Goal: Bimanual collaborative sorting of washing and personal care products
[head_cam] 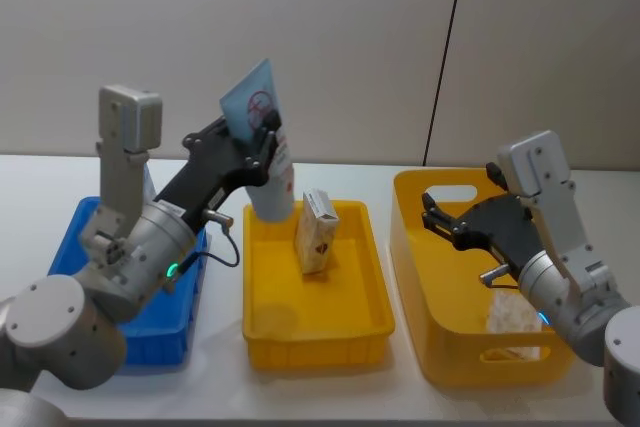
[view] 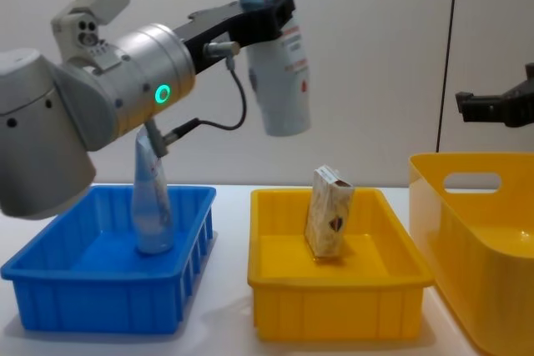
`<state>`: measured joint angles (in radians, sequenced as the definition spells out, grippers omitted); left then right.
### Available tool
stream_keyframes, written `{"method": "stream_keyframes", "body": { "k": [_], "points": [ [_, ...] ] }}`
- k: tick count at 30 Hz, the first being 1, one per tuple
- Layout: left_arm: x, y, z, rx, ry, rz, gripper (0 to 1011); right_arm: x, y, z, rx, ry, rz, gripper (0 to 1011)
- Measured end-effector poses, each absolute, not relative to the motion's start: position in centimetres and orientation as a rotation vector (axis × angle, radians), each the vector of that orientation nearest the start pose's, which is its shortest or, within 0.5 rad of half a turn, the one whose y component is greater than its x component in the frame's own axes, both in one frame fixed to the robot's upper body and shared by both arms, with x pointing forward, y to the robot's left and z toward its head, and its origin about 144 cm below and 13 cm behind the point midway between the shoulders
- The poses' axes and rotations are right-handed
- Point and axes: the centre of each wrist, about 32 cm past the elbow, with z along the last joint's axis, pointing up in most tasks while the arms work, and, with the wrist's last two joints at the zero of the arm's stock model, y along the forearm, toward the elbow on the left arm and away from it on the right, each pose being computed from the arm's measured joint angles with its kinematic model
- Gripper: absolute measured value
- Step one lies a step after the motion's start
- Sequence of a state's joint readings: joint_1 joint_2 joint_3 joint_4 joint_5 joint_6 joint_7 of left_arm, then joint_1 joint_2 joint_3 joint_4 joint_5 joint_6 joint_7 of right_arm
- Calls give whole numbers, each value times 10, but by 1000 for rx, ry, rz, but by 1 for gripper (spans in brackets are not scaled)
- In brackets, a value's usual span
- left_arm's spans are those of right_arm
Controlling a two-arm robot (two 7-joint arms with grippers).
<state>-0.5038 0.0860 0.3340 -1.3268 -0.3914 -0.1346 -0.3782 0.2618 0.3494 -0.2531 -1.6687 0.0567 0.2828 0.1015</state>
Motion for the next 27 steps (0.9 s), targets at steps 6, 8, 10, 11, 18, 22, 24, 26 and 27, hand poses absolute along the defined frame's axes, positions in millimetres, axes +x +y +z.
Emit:
{"method": "stream_keyframes", "body": {
  "k": [6, 8, 10, 11, 18, 22, 24, 26, 27],
  "points": [
    [579, 147, 1254, -380, -149, 817, 270, 511, -243, 1252, -250, -262, -1256, 1004],
    [579, 146, 1254, -384, -149, 808, 270, 512, -243, 1253, -247, -263, -1248, 1004],
    [579, 143, 1255, -389, -149, 793, 270, 512, -243, 1254, -241, -264, -1229, 1004],
    [578, 142, 1255, -391, -149, 788, 270, 513, -243, 1255, -239, -264, -1222, 1004],
    [578, 136, 1257, -397, -149, 757, 270, 516, -242, 1262, -214, -265, -1141, 1004],
    [578, 135, 1258, -399, -149, 748, 270, 517, -241, 1266, -201, -268, -1091, 1004],
    [578, 134, 1258, -400, -149, 745, 270, 517, -241, 1268, -196, -268, -1073, 1004],
    [578, 134, 1258, -401, -149, 741, 270, 518, -241, 1271, -189, -268, -1045, 1004],
    [578, 133, 1258, -401, -149, 740, 270, 518, -240, 1272, -187, -268, -1037, 1004]
  ]
}}
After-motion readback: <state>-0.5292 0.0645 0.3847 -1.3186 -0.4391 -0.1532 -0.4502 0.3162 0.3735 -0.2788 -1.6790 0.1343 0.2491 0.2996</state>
